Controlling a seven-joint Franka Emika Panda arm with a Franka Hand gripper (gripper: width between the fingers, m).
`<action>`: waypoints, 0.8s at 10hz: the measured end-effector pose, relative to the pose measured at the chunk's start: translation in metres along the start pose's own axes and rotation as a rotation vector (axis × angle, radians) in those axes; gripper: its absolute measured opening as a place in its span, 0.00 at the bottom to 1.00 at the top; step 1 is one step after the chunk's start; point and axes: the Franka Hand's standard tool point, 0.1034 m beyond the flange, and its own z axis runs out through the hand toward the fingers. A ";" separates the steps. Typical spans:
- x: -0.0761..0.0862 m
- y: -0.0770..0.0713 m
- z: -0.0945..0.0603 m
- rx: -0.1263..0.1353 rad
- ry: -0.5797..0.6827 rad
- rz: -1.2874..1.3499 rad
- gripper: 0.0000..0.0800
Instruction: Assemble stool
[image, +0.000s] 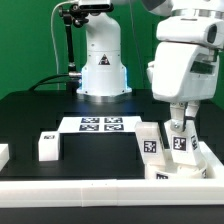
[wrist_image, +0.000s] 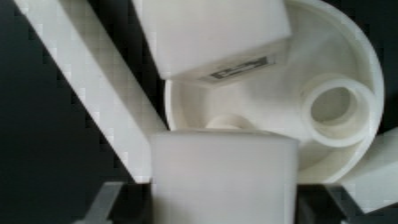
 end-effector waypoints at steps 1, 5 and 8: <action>0.000 0.000 0.000 0.000 0.000 0.057 0.43; 0.001 -0.001 0.000 0.002 0.001 0.284 0.43; 0.003 -0.003 0.000 0.026 -0.019 0.583 0.43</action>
Offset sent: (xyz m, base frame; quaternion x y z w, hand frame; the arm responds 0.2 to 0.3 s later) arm 0.0000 0.0000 0.0000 0.0000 0.0000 0.1938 0.9810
